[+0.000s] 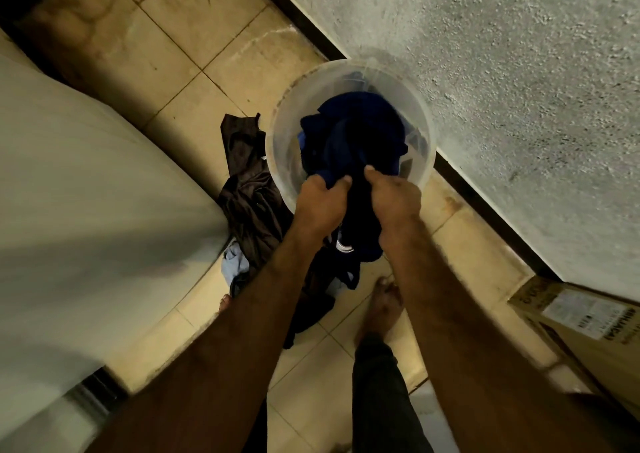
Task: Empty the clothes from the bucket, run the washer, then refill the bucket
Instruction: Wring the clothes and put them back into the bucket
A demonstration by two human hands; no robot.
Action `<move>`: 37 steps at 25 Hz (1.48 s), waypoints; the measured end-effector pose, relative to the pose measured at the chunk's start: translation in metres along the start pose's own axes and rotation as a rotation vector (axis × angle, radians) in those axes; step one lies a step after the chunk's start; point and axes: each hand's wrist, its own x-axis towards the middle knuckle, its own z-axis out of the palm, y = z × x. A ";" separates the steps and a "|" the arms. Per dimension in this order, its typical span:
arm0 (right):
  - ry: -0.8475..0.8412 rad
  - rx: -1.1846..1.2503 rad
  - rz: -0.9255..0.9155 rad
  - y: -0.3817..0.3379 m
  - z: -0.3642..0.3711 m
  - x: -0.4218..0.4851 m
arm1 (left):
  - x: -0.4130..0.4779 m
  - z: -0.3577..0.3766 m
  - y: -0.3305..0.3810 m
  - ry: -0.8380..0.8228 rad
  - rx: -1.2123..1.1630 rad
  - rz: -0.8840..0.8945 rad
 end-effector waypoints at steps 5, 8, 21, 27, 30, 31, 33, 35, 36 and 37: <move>-0.256 0.074 -0.063 0.021 -0.006 -0.026 | 0.017 0.006 0.033 0.009 -0.106 -0.105; -0.332 0.144 -0.107 0.017 -0.010 -0.029 | 0.016 -0.002 0.036 0.075 -0.029 -0.111; 0.120 0.358 -0.061 -0.006 -0.014 0.017 | -0.020 0.008 0.004 -0.257 -0.445 -0.405; 0.105 0.038 0.284 0.078 -0.037 0.020 | 0.013 0.002 0.022 -0.295 -0.456 -0.324; -0.116 -0.098 0.280 0.085 -0.020 0.014 | 0.021 -0.004 0.012 -0.272 -0.339 -0.282; -0.143 -0.127 0.223 0.085 -0.015 0.015 | 0.020 -0.007 0.007 -0.242 -0.320 -0.277; -0.138 -0.378 0.119 0.085 -0.012 0.020 | 0.020 -0.015 -0.002 -0.118 -0.302 -0.287; -0.071 -0.664 0.032 0.079 -0.013 0.025 | 0.019 -0.026 -0.014 0.004 -0.292 -0.314; -0.063 -0.669 0.004 0.074 -0.013 0.028 | 0.018 -0.030 -0.021 0.044 -0.276 -0.343; -0.090 -0.609 -0.003 0.064 -0.011 0.025 | 0.016 -0.032 -0.028 0.078 -0.250 -0.385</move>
